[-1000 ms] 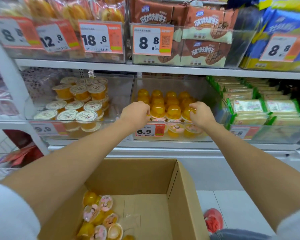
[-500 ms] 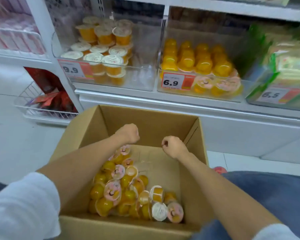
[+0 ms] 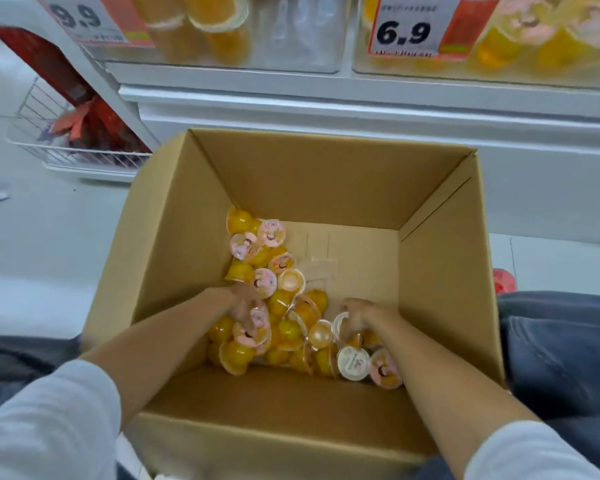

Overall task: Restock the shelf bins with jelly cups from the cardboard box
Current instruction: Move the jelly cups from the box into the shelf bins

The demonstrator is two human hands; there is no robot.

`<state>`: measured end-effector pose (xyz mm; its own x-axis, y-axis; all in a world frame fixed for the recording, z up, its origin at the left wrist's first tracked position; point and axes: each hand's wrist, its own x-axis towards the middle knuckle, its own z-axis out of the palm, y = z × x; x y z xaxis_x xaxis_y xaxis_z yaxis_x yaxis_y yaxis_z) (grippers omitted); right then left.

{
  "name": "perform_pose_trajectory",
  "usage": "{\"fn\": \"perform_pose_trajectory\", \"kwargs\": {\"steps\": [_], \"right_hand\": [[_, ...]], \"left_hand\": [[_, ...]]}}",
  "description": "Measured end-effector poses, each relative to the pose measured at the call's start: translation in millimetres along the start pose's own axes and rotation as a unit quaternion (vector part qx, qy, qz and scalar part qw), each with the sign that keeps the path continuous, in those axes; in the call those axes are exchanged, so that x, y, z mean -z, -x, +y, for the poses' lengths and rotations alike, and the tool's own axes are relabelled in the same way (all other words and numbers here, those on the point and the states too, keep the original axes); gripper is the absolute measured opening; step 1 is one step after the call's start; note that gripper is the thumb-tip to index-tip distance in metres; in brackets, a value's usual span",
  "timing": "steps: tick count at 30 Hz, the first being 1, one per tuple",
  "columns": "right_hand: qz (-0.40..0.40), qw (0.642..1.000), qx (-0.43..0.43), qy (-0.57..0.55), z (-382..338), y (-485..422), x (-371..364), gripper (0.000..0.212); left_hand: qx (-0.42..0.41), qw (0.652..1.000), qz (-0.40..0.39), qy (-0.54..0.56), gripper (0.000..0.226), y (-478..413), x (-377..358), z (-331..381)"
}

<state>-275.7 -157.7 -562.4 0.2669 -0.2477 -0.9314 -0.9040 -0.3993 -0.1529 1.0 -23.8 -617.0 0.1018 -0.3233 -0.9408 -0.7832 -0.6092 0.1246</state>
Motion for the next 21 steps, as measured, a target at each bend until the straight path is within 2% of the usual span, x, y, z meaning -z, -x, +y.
{"fn": "perform_pose_trajectory", "kwargs": {"steps": [3, 6, 8, 9, 11, 12, 14, 16, 18, 21], "right_hand": [[0.032, 0.999, 0.011, -0.018, 6, -3, -11, 0.095], [0.051, 0.998, 0.019, -0.034, 5, 4, -8, 0.061], [0.072, 0.995, 0.022, -0.067, 5, 11, 0, 0.038], [0.082, 0.992, 0.024, -0.095, 5, 16, 6, 0.033], [0.098, 0.978, 0.032, -0.183, 5, 27, 19, 0.034], [0.107, 0.964, 0.036, -0.240, 4, 36, 27, 0.035], [0.127, 0.926, 0.041, -0.353, 1, 60, 49, 0.034], [0.172, 0.893, 0.062, -0.412, -1, 90, 74, 0.034], [0.250, 0.861, 0.096, -0.433, -2, 122, 99, 0.034], [0.375, 0.810, 0.162, -0.420, -2, 174, 138, 0.036]], "left_hand": [[0.015, 1.000, 0.005, -0.023, 0.070, 56, 3, 28], [0.025, 0.999, 0.039, 0.008, 0.076, 77, 5, 40], [0.017, 0.996, 0.049, 0.068, 0.084, 94, 13, 46], [0.004, 0.991, 0.052, 0.124, 0.081, 105, 20, 51], [-0.041, 0.960, 0.052, 0.270, 0.060, 123, 32, 60], [-0.063, 0.934, 0.043, 0.348, 0.051, 133, 39, 67], [-0.096, 0.883, 0.047, 0.456, 0.045, 156, 58, 85], [-0.136, 0.860, 0.075, 0.485, 0.045, 186, 80, 108], [-0.188, 0.837, 0.094, 0.506, 0.041, 218, 104, 133], [-0.287, 0.782, 0.067, 0.549, 0.036, 265, 137, 169]]}}
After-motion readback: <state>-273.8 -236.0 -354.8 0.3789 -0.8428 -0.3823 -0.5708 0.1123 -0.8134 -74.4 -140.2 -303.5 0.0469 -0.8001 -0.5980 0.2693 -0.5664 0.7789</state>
